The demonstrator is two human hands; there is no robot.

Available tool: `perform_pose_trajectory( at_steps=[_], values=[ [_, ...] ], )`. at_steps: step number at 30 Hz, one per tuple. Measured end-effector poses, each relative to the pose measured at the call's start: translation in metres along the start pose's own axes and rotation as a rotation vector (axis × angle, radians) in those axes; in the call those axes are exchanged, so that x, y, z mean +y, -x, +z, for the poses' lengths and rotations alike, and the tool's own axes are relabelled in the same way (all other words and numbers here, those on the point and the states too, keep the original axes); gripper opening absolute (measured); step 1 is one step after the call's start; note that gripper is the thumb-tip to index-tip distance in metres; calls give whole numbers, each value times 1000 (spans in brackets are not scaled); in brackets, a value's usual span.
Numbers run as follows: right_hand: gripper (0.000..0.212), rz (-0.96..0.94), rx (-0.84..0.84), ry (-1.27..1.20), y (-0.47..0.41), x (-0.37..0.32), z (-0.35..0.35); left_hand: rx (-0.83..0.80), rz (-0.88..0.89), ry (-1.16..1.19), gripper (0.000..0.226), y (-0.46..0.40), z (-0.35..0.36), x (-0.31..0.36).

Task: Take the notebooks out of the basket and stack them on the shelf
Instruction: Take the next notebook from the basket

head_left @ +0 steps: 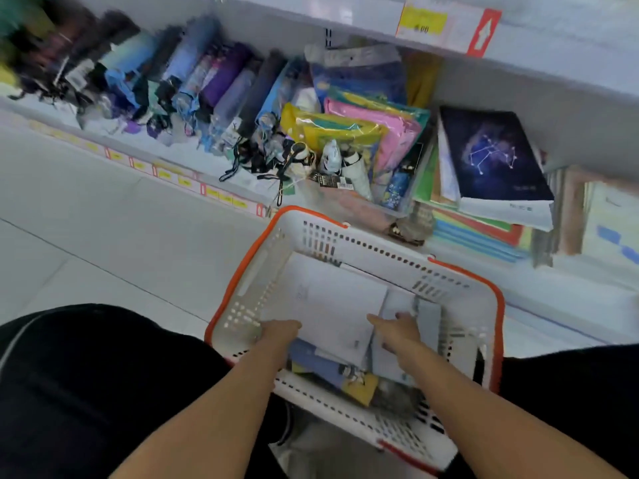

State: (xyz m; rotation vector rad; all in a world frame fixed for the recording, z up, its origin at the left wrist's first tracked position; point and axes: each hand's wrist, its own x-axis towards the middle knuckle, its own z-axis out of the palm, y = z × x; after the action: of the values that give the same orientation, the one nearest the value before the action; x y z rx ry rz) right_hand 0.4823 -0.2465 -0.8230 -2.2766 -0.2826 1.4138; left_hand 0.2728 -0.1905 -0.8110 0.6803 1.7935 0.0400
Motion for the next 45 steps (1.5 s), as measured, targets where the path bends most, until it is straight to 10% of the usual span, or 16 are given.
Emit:
perform_pose_trajectory(
  at_steps=[8,22,27,30,32,35,39,45],
  values=[
    [25,108,-277,-420,7,-10,5,-249,-213,548,27,-9,-1,-5],
    [32,109,-693,-223,22,-22,-16,-258,-89,839,31,32,11,18],
    [91,-153,108,397,-7,-3,-33,-71,-17,709,34,30,16,14],
    [130,-157,138,756,-7,12,-36,73,192,479,27,36,21,9],
    [139,1,150,475,-18,25,-33,121,415,258,32,45,20,11],
    [121,143,196,137,-26,36,-34,178,592,96,36,54,17,18],
    [64,89,307,137,-21,34,-42,254,544,34,25,50,11,26],
    [40,-70,366,178,-7,10,-53,378,608,-189,29,50,-5,44]
  ],
)
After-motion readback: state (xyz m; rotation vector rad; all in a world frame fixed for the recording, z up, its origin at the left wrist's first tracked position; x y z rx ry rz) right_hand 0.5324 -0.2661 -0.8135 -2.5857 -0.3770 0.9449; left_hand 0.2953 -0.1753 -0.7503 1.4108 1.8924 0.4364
